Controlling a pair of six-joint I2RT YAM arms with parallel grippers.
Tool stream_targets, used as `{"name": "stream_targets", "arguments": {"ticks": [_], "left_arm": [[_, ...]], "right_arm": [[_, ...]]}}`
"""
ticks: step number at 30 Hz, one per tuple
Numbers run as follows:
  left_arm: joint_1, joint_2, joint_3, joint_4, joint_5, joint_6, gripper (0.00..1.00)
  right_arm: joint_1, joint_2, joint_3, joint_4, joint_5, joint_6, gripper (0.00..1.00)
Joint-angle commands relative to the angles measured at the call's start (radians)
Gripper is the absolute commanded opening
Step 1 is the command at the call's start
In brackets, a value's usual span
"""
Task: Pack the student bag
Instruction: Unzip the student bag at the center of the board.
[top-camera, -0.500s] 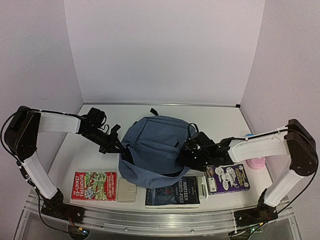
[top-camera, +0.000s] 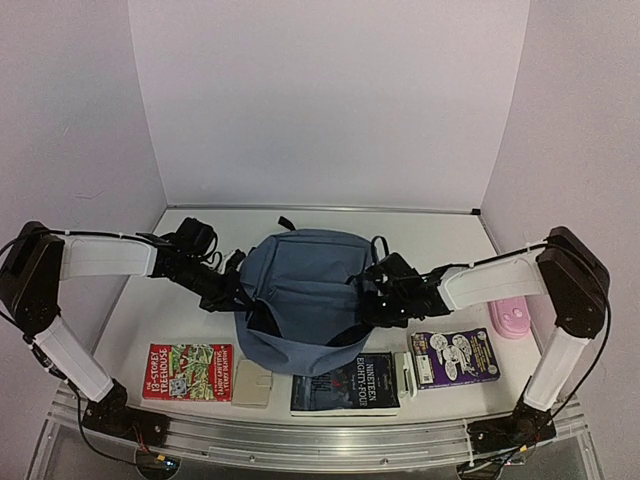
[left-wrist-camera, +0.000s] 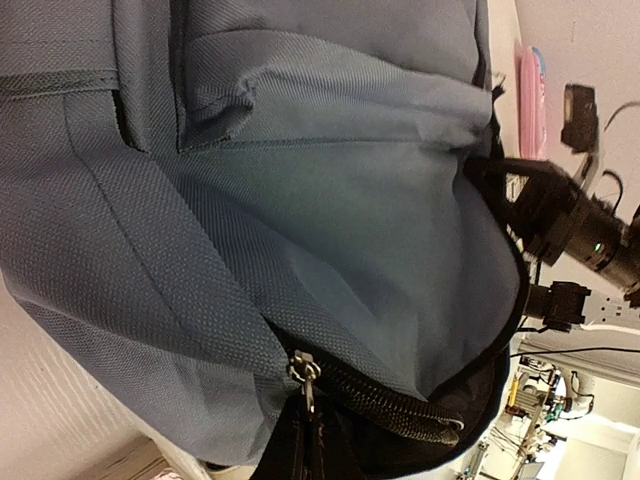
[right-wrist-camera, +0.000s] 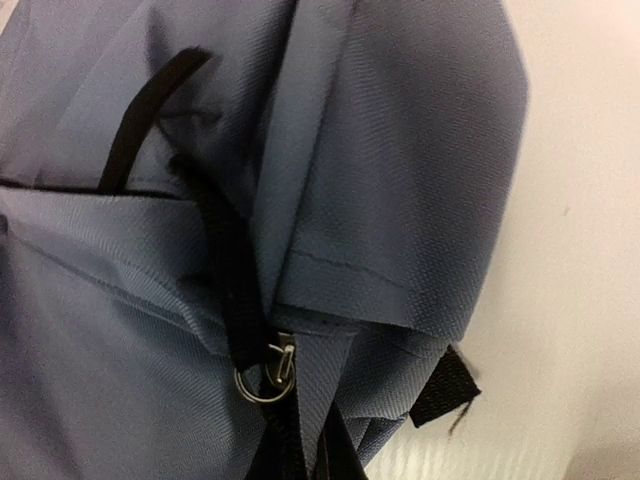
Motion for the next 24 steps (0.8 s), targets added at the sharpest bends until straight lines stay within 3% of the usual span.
{"name": "stream_targets", "arguments": {"ticks": [1, 4, 6, 10, 13, 18, 24], "left_arm": [[-0.092, -0.030, -0.003, 0.070, -0.041, -0.091, 0.01], [-0.159, -0.005, -0.010, 0.177, -0.052, -0.189, 0.01], [-0.199, 0.014, -0.010, 0.251, -0.055, -0.243, 0.01], [-0.244, 0.058, 0.006, 0.342, -0.059, -0.304, 0.01], [-0.245, 0.082, 0.023, 0.331, -0.085, -0.302, 0.01], [-0.245, 0.132, 0.069, 0.315, -0.073, -0.274, 0.01], [-0.245, 0.179, 0.108, 0.323, -0.053, -0.265, 0.01]], "right_arm": [[-0.120, 0.042, 0.122, 0.043, 0.107, -0.187, 0.00], [-0.203, 0.082, 0.210, 0.035, 0.126, -0.259, 0.00], [-0.240, 0.101, 0.267, 0.024, 0.144, -0.297, 0.07], [-0.261, 0.093, 0.374, -0.062, 0.224, -0.352, 0.60], [-0.261, 0.023, 0.397, -0.135, 0.254, -0.356, 0.78], [-0.260, -0.152, 0.306, -0.188, 0.120, -0.295, 0.88], [-0.247, -0.340, 0.079, -0.169, -0.109, -0.072, 0.91]]}}
